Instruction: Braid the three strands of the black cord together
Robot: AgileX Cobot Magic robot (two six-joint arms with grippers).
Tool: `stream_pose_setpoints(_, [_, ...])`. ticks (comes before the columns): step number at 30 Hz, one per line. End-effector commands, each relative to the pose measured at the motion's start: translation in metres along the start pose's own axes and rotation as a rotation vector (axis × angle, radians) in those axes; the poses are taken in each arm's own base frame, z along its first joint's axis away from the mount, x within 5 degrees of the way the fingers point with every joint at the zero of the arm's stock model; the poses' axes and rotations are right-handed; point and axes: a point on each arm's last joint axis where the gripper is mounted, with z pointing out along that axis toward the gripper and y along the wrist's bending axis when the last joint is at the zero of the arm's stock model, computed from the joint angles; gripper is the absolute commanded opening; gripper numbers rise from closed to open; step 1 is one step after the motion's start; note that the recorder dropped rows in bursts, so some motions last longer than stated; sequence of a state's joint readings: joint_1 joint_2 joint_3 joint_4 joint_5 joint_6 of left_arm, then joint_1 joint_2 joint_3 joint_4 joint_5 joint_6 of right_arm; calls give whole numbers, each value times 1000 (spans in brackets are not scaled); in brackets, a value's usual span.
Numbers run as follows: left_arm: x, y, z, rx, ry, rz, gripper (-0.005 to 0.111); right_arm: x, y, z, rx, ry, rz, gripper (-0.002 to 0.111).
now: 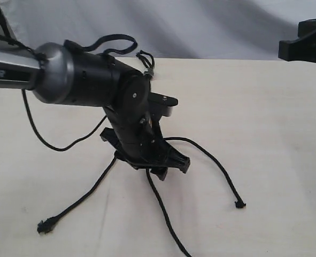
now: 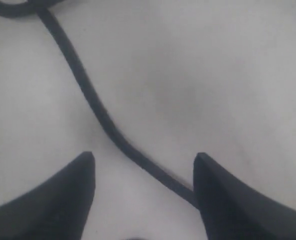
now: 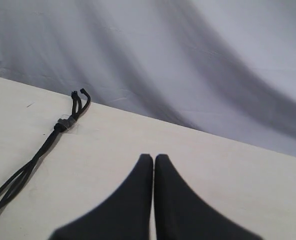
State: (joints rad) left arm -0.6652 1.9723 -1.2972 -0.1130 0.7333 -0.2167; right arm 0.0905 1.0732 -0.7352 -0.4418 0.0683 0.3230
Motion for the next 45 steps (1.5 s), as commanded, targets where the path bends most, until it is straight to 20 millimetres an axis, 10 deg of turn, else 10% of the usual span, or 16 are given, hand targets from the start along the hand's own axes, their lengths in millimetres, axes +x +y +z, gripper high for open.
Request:
stream_pose_setpoints(1, [-4,-1,30,-40,108,-26,55,0,-1,0,0,-11,-9,2])
stream_pose_setpoints(12, [4,-1,48,-70,206,46,0,0,-1,0,0,-11,-7,2])
stream_pose_setpoints(28, [-26,36,-19,-340,158,275,0,0,-1,0,0,-11,-7,2])
stream_pose_setpoints(37, [-33,88,11,-371,154,286,0,1,-1,0,2,-5,-7,2])
stream_pose_setpoints(45, [-10,87,42,-302,259,246,0,0,-1,1,-1,-12,-7,2])
